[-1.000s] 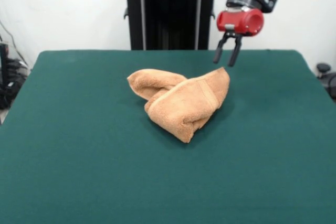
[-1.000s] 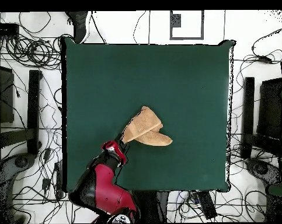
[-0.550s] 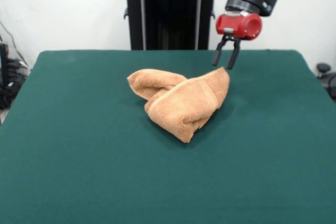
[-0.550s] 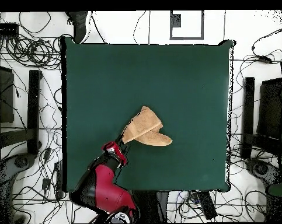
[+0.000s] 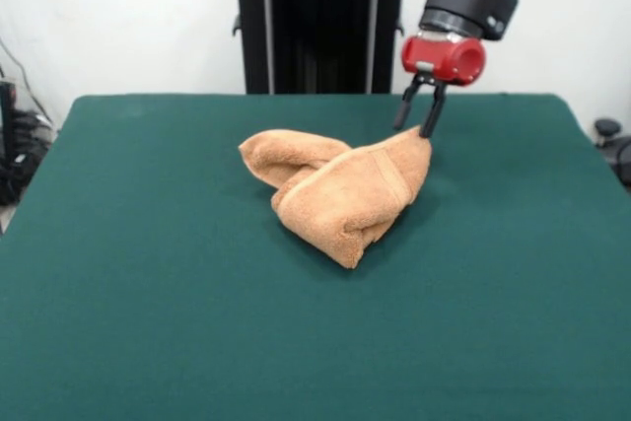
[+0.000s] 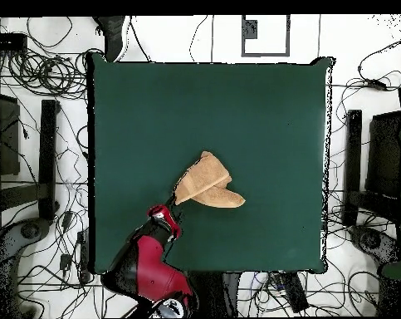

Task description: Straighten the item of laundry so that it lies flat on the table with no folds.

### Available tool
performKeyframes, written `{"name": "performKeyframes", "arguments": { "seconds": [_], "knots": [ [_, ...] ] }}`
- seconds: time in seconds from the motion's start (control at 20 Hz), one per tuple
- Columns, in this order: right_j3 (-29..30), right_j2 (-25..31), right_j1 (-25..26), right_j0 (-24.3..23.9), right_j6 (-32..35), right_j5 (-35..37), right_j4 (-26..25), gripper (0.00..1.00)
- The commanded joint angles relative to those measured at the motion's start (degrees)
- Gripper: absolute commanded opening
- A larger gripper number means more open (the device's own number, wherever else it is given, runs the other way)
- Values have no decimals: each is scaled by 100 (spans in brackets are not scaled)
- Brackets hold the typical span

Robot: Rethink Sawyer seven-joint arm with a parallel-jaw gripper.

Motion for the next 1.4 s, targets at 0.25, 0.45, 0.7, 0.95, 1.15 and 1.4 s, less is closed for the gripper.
{"name": "performKeyframes", "arguments": {
  "seconds": [0.25,0.45,0.7,0.95,1.15,1.4],
  "knots": [
    [-349,845,-39,-245,1542,-216,-245,100],
    [-322,957,-29,-310,1723,-364,-309,100],
    [-318,1014,4,-304,1684,-472,-249,100],
    [-321,912,40,-156,1572,-529,-5,100],
    [-322,799,50,-36,1420,-479,166,100],
    [-335,808,92,-92,1503,-580,43,100]
  ]
}}
